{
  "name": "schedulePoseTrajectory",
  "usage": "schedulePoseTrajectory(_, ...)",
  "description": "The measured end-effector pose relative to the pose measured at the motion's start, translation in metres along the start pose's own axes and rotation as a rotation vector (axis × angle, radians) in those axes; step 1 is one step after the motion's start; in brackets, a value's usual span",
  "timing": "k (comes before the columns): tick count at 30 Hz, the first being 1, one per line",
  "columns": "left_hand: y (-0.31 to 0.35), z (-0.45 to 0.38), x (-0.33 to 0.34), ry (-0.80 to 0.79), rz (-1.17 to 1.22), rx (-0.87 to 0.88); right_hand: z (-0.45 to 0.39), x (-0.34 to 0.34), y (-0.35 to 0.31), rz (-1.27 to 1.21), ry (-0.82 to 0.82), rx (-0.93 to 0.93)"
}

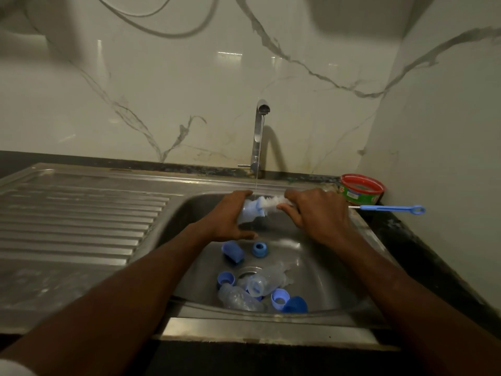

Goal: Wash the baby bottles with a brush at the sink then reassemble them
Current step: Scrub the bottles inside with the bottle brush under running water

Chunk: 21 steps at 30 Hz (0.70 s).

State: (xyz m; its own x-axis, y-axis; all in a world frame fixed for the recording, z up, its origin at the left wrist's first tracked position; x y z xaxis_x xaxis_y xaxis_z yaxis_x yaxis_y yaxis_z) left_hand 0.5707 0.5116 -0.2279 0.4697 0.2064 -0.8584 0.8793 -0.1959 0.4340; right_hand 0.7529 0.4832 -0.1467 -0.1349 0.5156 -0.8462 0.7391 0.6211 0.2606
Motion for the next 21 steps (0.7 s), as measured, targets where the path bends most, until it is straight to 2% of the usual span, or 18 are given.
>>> schedulePoseTrajectory(2,0.007,0.000,0.006,-0.057,0.032,0.031,0.005,-0.001,0.016,0.000,-0.001,0.109)
schedulePoseTrajectory(5,0.016,-0.002,-0.011,0.078,-0.038,0.113,0.011,0.002,0.026,-0.003,-0.014,0.177)
schedulePoseTrajectory(8,0.015,0.001,-0.039,0.294,-0.096,0.172,0.006,0.008,0.011,-0.109,-0.039,0.071)
schedulePoseTrajectory(10,0.009,0.003,-0.044,0.360,-0.190,0.121,0.002,0.008,-0.002,-0.144,-0.042,-0.031)
schedulePoseTrajectory(12,0.000,0.001,-0.036,0.299,-0.174,0.063,0.001,0.008,-0.007,-0.138,-0.023,-0.059)
schedulePoseTrajectory(13,-0.002,0.001,-0.027,0.220,-0.114,0.050,0.002,0.007,-0.006,-0.131,-0.010,-0.040)
schedulePoseTrajectory(15,-0.001,0.000,-0.006,0.021,0.012,0.033,0.004,0.004,0.001,-0.087,0.008,0.037)
schedulePoseTrajectory(17,0.003,0.000,0.003,-0.078,0.040,0.032,0.009,-0.002,0.013,-0.037,0.040,0.124)
schedulePoseTrajectory(18,0.005,0.000,0.000,-0.059,0.010,0.040,0.011,-0.004,0.018,-0.019,0.055,0.154)
schedulePoseTrajectory(21,0.011,0.001,-0.031,0.179,-0.076,0.120,0.011,-0.004,0.016,-0.025,0.038,0.172)
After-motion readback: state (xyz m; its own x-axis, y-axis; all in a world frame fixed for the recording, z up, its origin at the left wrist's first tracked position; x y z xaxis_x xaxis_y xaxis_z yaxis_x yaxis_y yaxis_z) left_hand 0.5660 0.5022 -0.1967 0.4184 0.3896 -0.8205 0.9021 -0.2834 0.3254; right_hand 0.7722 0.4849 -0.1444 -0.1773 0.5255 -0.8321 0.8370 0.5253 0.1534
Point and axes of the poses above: each hand's wrist, its own z-axis away from the middle knuckle, its own x-axis out of the palm, y = z × x, the point moved 9 cm from there along -z, towards the middle knuckle, and after that the axes turned 12 degrees about -x, right-handed, at the moved point
